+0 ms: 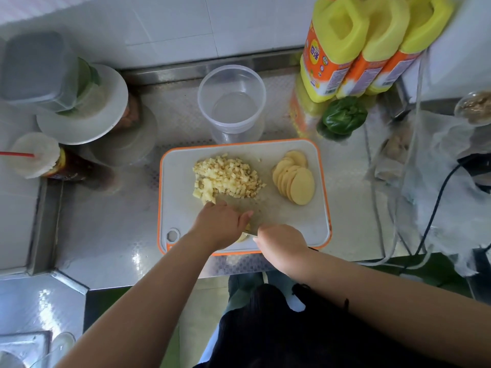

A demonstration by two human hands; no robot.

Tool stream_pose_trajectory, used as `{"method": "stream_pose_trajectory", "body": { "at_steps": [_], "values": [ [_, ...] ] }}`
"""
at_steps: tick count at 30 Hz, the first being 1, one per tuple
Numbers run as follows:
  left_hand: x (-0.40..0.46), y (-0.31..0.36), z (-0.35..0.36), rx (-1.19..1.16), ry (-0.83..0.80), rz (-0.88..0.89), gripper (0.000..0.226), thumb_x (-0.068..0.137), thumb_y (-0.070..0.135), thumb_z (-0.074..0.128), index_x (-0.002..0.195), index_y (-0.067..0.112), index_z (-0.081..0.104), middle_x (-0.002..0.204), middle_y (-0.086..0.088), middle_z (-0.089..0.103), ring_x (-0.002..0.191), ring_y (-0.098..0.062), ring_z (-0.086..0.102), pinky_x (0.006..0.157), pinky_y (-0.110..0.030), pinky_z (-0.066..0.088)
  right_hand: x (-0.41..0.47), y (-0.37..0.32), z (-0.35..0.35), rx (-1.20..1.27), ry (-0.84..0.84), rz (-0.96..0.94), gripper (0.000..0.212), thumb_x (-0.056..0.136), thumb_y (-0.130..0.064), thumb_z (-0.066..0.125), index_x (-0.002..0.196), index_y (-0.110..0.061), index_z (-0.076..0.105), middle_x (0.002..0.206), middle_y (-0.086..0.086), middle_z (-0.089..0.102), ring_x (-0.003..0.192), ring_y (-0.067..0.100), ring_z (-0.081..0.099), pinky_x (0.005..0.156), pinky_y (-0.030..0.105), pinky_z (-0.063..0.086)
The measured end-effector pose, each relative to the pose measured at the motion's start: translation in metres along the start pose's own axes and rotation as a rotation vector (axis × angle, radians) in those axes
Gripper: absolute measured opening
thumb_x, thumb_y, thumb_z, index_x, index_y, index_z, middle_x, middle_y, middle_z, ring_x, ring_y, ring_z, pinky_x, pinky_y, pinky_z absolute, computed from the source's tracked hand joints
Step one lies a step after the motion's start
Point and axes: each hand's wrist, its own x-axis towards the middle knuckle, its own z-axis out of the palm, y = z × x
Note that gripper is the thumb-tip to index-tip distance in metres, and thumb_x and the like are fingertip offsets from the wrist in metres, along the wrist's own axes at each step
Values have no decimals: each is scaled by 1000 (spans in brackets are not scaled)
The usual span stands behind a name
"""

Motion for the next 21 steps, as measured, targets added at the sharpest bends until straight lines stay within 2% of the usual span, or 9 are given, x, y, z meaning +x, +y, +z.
{"method": "stream_pose_trajectory", "body": {
  "at_steps": [2, 5, 8, 9, 12, 13, 14, 16, 21],
  "values": [
    [0, -2, 0, 19, 8, 9, 77, 102, 50, 0, 111, 20, 70, 107, -5, 68, 111, -25, 53, 94, -41, 36, 0, 1, -2, 17, 10, -7, 7, 97, -14, 49, 92, -14, 54, 62, -3, 30, 72, 21, 45, 48, 25, 23],
    [0, 4, -7, 10, -32, -10, 76, 104, 49, 3, 104, 15, 70, 101, -8, 67, 113, -26, 52, 96, -41, 35, -4, 1, -5, 2, 37, -46, 15, 101, -23, 43, 97, -15, 54, 62, -3, 28, 72, 22, 45, 46, 26, 19],
    [-5, 8, -21, -22, 53, -2, 74, 104, 48, 5, 103, 13, 70, 109, -6, 66, 118, -26, 49, 102, -42, 32, -12, 2, -10, 17, 86, -45, 30, 103, -34, 35, 97, -12, 54, 66, 0, 39, 70, 23, 45, 54, 28, 30],
    [-10, 6, -23, -69, 207, 5, 68, 104, 46, 10, 102, 14, 70, 108, -3, 65, 113, -26, 51, 101, -40, 33, -15, 3, -14, 41, 97, -34, 33, 103, -36, 34, 98, -11, 55, 71, 2, 45, 71, 23, 45, 58, 29, 33],
    [-42, -2, -7, -304, 977, -46, 34, 101, 27, 42, 92, 7, 68, 96, -8, 64, 89, -28, 56, 81, -38, 43, -17, 6, -25, 171, 100, -6, 34, 101, -41, 35, 92, -13, 52, 80, 1, 49, 73, 21, 45, 61, 30, 32],
    [-52, -2, 6, -365, 1118, -83, 28, 100, 22, 48, 91, 3, 67, 93, -11, 63, 87, -28, 56, 77, -37, 45, -17, 6, -28, 204, 91, -7, 33, 101, -42, 36, 89, -14, 49, 79, 0, 48, 74, 20, 45, 59, 29, 31],
    [-59, 2, 21, -400, 1144, -110, 26, 100, 20, 51, 90, 2, 67, 92, -12, 63, 86, -28, 57, 75, -36, 47, -17, 7, -31, 217, 83, -14, 32, 101, -42, 36, 87, -15, 46, 76, -1, 45, 73, 20, 44, 55, 29, 28],
    [-65, 9, 52, -408, 1036, -101, 23, 97, 21, 54, 92, 3, 68, 93, -11, 64, 84, -28, 60, 73, -38, 51, -17, 5, -31, 187, 69, -35, 31, 101, -42, 37, 83, -16, 41, 68, -4, 38, 72, 21, 44, 52, 29, 25],
    [-56, 17, 86, -440, 822, -123, 20, 91, 21, 54, 89, 7, 69, 95, -8, 63, 80, -29, 59, 60, -39, 54, -16, -2, -25, 105, 29, -57, 30, 102, -40, 36, 84, -16, 39, 65, -4, 35, 70, 22, 46, 61, 30, 33]
  ]
}}
